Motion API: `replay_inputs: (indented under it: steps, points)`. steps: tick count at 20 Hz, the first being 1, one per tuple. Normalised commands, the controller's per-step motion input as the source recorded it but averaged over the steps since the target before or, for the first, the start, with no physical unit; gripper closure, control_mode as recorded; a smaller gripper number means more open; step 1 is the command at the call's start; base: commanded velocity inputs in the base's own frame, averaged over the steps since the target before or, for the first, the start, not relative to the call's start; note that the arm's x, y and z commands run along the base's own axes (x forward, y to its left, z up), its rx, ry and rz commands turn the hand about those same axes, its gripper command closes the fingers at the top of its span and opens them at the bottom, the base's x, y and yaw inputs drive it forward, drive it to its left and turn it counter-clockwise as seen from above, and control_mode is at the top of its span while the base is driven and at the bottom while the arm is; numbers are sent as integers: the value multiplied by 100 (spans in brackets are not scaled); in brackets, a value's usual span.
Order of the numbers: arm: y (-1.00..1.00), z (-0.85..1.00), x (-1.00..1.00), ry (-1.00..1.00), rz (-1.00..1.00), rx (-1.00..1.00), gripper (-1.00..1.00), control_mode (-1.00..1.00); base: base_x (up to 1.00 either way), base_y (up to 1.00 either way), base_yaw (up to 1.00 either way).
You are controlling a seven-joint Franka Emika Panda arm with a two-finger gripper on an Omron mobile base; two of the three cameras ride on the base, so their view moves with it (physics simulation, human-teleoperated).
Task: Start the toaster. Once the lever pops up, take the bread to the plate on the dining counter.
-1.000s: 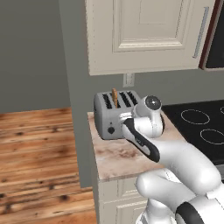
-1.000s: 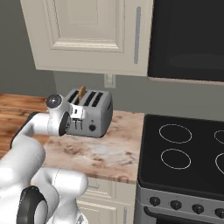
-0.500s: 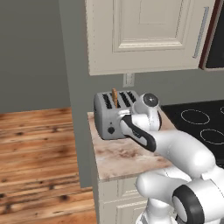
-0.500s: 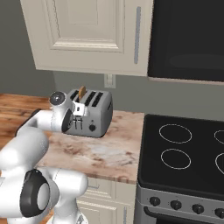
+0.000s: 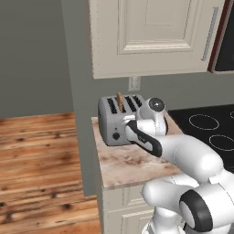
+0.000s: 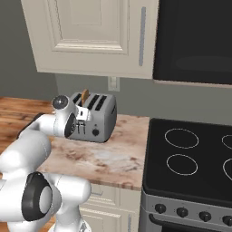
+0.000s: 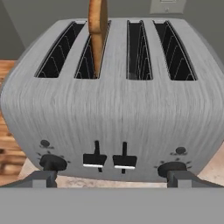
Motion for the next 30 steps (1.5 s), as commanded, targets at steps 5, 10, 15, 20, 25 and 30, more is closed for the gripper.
replay_inputs:
  steps: [5,10,15,20,25,30]
  points:
    - [0,-3,10,0,-2,0,-100,-100,0,0,0]
    - [-8,-6,16,0,0,1,-100,-100,0,0,0]
    - [-7,-3,7,0,0,3,-100,-100,0,0,0]
    - [0,-13,0,0,0,0,-100,-100,0,0,0]
    - [0,-19,0,0,0,0,-100,-100,0,0,0]
    - [0,-7,5,0,0,0,-100,-100,0,0,0]
